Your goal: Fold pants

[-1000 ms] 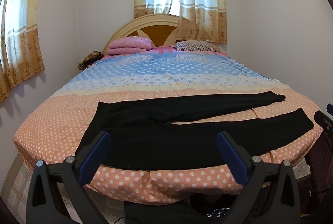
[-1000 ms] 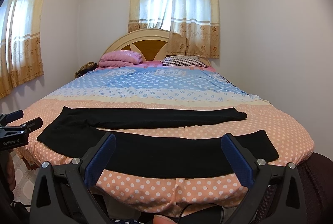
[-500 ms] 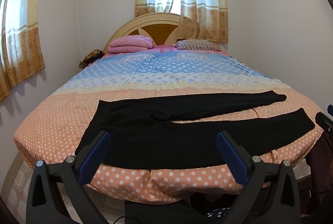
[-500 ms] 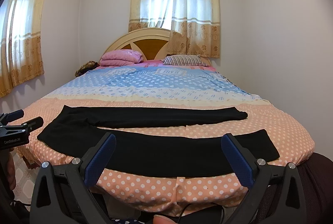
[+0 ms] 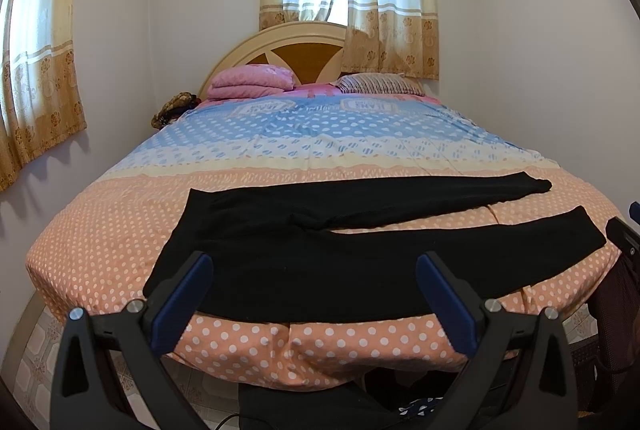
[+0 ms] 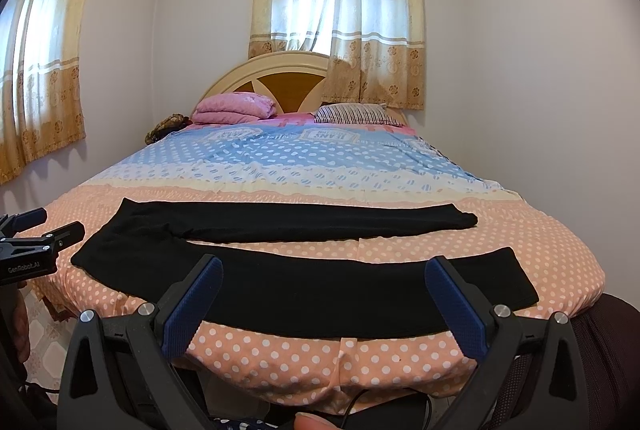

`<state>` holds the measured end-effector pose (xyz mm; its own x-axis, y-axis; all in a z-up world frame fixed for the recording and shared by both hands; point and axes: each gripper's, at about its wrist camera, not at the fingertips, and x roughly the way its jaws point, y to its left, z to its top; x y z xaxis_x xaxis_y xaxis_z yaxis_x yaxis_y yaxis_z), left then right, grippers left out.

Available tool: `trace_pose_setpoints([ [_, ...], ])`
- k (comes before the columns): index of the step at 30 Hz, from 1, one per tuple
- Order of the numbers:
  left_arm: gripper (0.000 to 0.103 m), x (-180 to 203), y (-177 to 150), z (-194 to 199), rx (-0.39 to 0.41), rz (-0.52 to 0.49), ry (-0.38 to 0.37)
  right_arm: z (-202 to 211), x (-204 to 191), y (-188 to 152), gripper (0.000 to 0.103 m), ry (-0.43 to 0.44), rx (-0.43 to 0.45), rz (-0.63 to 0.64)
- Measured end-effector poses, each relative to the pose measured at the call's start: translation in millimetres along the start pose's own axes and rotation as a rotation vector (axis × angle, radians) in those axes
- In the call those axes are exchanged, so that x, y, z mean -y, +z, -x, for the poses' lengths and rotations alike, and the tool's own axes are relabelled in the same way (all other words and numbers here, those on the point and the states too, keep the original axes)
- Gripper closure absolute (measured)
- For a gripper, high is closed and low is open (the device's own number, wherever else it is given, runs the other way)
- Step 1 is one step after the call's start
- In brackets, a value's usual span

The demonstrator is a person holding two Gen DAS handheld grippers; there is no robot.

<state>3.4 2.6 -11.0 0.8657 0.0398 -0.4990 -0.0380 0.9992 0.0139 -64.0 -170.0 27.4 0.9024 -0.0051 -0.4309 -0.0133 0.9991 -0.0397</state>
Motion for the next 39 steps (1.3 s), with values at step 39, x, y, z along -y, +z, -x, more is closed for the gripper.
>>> trace_pose_setpoints([
  [39,0.0,-118,32,-104,-0.044,0.034,0.206,-81,48,-6,0.001,-0.008,-0.088,0.025],
])
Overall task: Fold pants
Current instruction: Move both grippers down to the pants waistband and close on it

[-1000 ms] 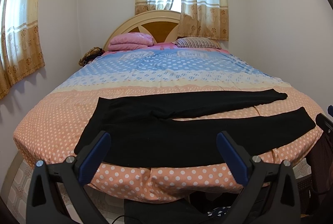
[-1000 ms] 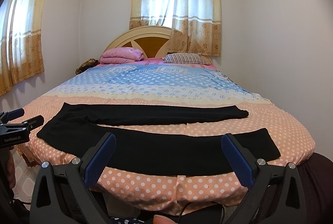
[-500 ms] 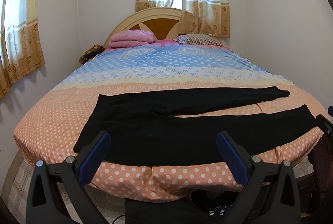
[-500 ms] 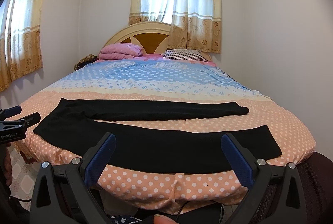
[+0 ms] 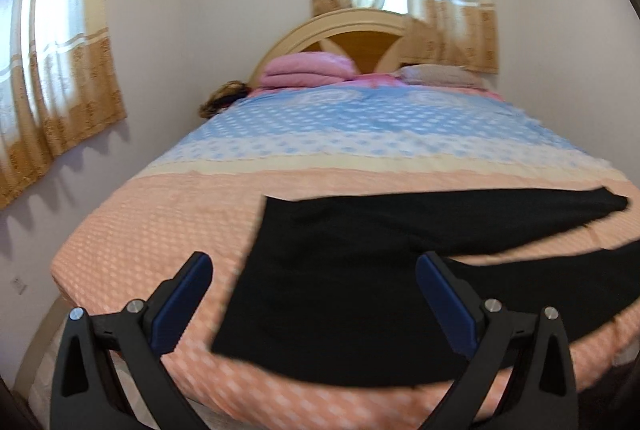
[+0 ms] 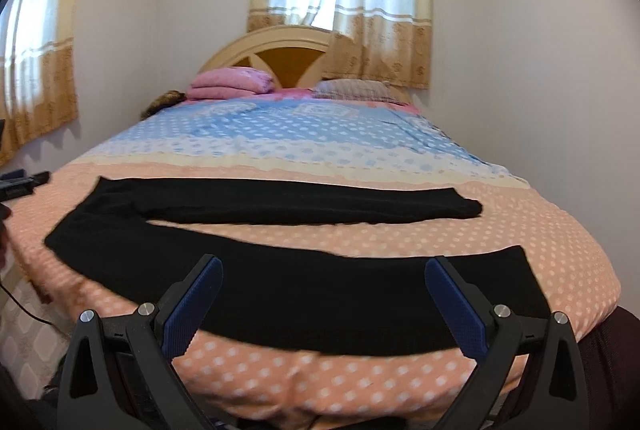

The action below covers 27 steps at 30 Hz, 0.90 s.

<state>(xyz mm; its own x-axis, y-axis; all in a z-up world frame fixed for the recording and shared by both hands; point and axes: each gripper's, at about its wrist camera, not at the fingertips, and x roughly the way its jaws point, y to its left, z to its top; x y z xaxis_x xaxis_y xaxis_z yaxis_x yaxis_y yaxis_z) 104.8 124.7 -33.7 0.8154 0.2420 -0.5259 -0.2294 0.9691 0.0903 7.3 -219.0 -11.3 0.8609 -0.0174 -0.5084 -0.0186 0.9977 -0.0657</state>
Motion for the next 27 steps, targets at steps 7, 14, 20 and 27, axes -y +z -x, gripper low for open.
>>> trace_pose_setpoints([
  [7,0.0,-49,19,-93,-0.121,0.018,0.005,-51,49,11,0.001,-0.066,-0.066,-0.069],
  [14,0.029,-51,29,-175,-0.252,-0.004,0.001,-107,96,24,0.014,-0.077,-0.162,-0.108],
  [20,0.038,-48,38,-221,-0.3,-0.028,-0.021,-140,136,38,0.015,-0.134,-0.203,-0.128],
  [27,0.057,-53,30,-252,-0.373,-0.004,-0.063,-175,175,52,0.016,-0.186,-0.239,-0.178],
])
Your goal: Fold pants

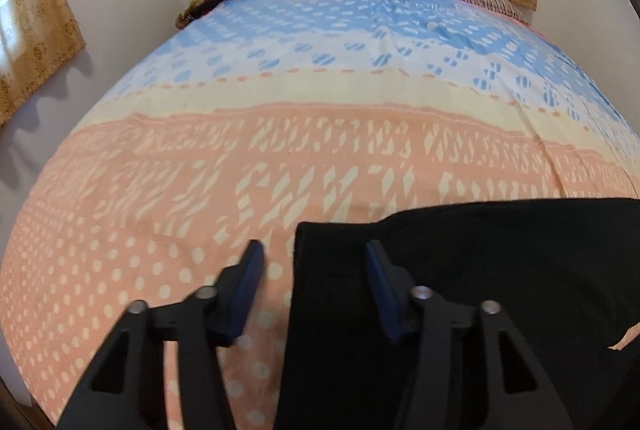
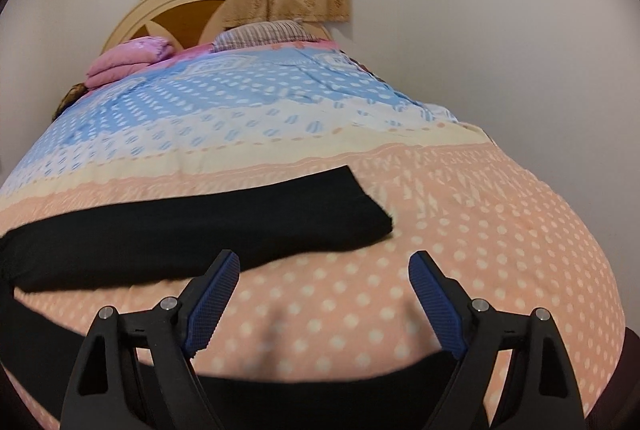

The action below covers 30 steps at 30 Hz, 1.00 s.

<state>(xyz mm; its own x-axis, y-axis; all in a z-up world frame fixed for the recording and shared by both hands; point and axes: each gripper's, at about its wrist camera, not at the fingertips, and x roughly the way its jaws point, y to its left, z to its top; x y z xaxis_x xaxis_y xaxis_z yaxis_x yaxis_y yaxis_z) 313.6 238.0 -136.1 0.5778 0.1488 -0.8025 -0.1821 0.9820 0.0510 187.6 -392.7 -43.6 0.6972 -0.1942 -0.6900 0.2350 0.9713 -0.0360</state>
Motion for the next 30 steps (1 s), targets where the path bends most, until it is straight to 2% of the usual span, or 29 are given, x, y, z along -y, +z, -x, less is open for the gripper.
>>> trace_pose_setpoints([
  [1,0.059,0,0,-2,-0.004,-0.002,-0.009,-6,3,3,0.019,0.0,-0.011,-0.012],
  [3,0.071,0,1,-5,-0.006,-0.004,-0.033,-17,11,9,0.026,-0.008,-0.04,-0.035],
  [6,0.077,2,3,-8,0.002,-0.026,-0.052,-37,25,18,0.031,-0.013,-0.086,-0.086],
  [11,0.086,-1,4,-10,0.021,-0.033,-0.08,-63,46,38,0.032,-0.057,-0.107,-0.103],
  [20,0.085,6,11,-18,0.016,-0.032,-0.057,-126,59,72,0.031,0.064,-0.218,-0.179],
  [22,0.083,7,13,-20,0.016,-0.032,-0.038,-138,54,75,0.031,0.075,-0.237,-0.161],
  [24,0.075,8,14,-21,0.018,-0.03,-0.018,-156,47,76,0.032,0.07,-0.274,-0.129],
  [28,0.077,10,17,-23,0.017,-0.039,-0.008,-170,41,76,0.032,0.094,-0.282,-0.107],
  [29,0.083,11,17,-22,0.018,-0.048,-0.01,-171,38,77,0.036,0.099,-0.283,-0.098],
  [30,0.088,13,17,-20,0.022,-0.061,-0.016,-172,36,77,0.063,0.111,-0.287,-0.083],
])
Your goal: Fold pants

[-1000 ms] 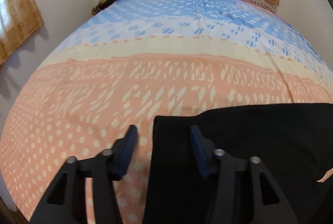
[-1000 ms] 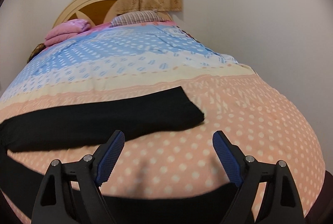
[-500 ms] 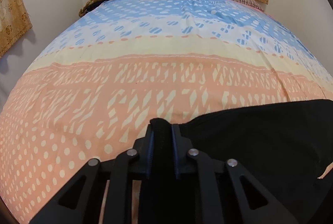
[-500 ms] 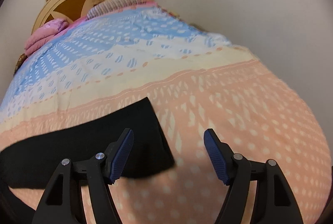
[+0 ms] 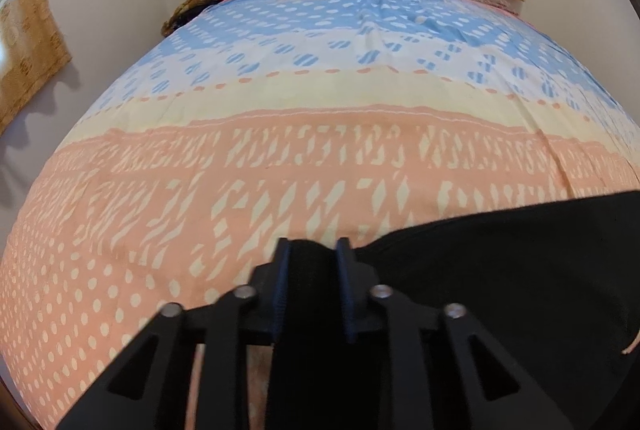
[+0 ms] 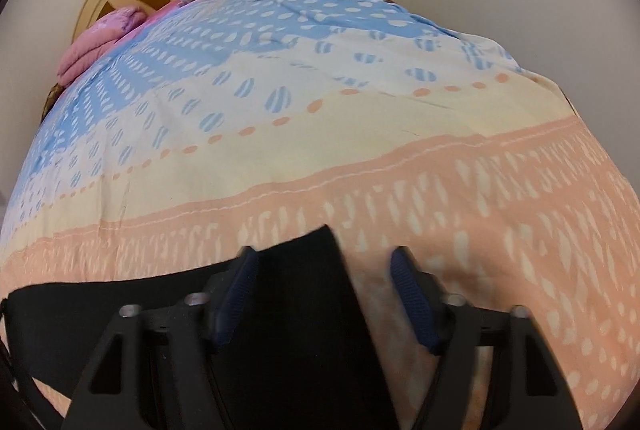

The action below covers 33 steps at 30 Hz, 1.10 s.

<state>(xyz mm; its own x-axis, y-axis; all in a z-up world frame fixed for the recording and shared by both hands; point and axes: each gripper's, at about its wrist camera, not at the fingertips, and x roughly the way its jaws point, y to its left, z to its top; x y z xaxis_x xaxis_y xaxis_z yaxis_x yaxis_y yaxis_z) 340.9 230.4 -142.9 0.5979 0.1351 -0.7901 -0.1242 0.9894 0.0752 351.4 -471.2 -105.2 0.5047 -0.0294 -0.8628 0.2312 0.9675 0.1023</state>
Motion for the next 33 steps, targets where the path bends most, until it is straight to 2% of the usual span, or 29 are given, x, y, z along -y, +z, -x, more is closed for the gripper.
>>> trace_pose_setpoints([
  [1,0.089,2,0,1,0.002,-0.01,0.001,-2,-3,0,0.089,0.013,-0.017,0.017],
  [4,0.09,6,3,6,0.012,-0.028,0.015,3,-5,-1,0.097,0.019,-0.003,0.023],
  [17,0.091,-12,4,55,0.166,0.063,-0.086,108,-12,-22,0.098,0.085,0.271,0.087],
  [23,0.091,-15,-8,85,0.258,0.077,-0.153,159,-1,-55,0.098,0.173,0.384,0.115],
  [27,0.091,-23,-22,103,0.318,0.094,-0.195,182,11,-78,0.098,0.22,0.433,0.116],
  [29,0.091,-29,-32,114,0.365,0.102,-0.248,191,18,-89,0.098,0.241,0.453,0.113],
  [33,0.091,-39,-50,125,0.39,0.132,-0.288,205,34,-116,0.098,0.28,0.475,0.087],
])
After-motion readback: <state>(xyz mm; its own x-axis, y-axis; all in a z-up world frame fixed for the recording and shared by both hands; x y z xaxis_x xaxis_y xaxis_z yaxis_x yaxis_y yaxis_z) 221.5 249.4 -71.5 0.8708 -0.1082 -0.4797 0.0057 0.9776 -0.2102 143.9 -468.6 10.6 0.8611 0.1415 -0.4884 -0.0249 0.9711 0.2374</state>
